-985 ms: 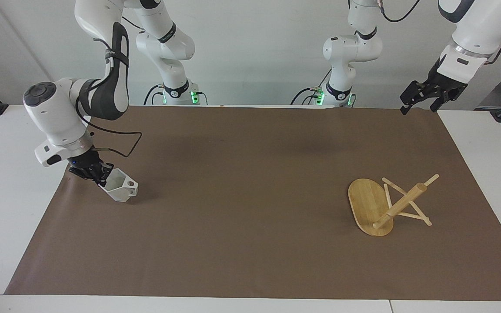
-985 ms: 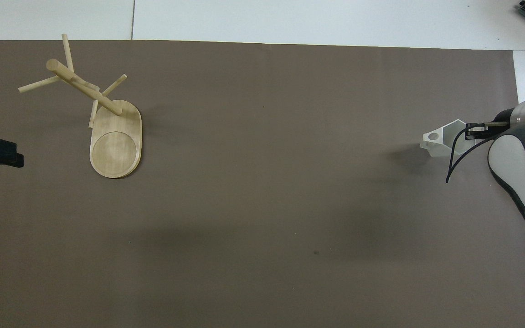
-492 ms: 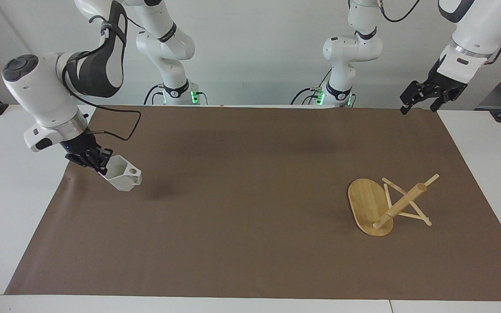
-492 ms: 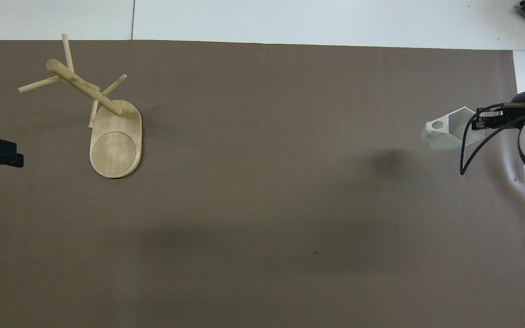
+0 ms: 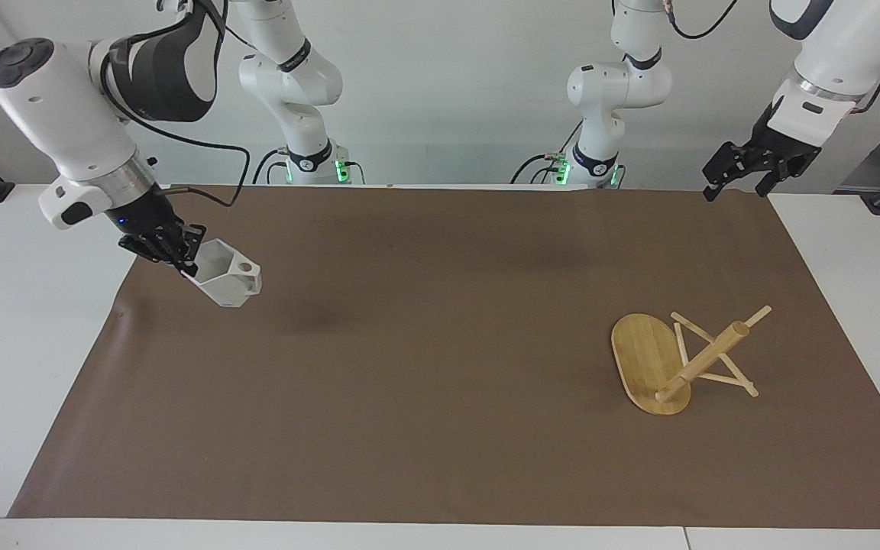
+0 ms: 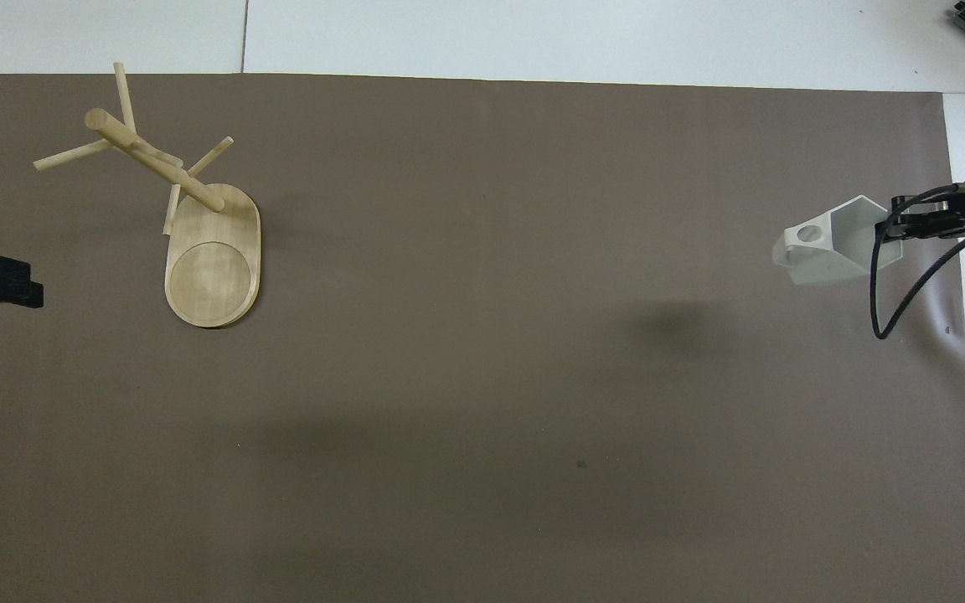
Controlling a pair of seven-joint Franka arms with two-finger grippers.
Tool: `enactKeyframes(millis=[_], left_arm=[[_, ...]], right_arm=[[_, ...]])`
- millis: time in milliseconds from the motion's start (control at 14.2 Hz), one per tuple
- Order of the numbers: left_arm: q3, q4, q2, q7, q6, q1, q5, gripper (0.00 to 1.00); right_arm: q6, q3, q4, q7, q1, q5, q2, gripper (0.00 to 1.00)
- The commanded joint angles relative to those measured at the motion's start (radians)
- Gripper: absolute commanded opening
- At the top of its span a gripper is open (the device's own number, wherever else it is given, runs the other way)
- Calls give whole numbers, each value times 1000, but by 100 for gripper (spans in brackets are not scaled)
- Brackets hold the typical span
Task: Hang cup on rack
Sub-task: 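Lift the white cup by its handle with the right gripper, then carry the cup toward the rack while the left gripper reaches in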
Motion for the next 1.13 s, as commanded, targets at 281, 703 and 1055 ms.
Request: enactKeyframes(millis=[281, 703, 1055], left_arm=[[-16, -25, -26, 7, 7, -11, -1, 100], [-27, -101, -67, -225, 4, -35, -43, 100], [-28, -120, -89, -579, -100, -40, -203, 100]], right_arm=[[-58, 42, 0, 6, -10, 210, -57, 0], [-64, 111, -2, 47, -8, 385, -67, 0], [-53, 203, -2, 159, -5, 509, -71, 0]])
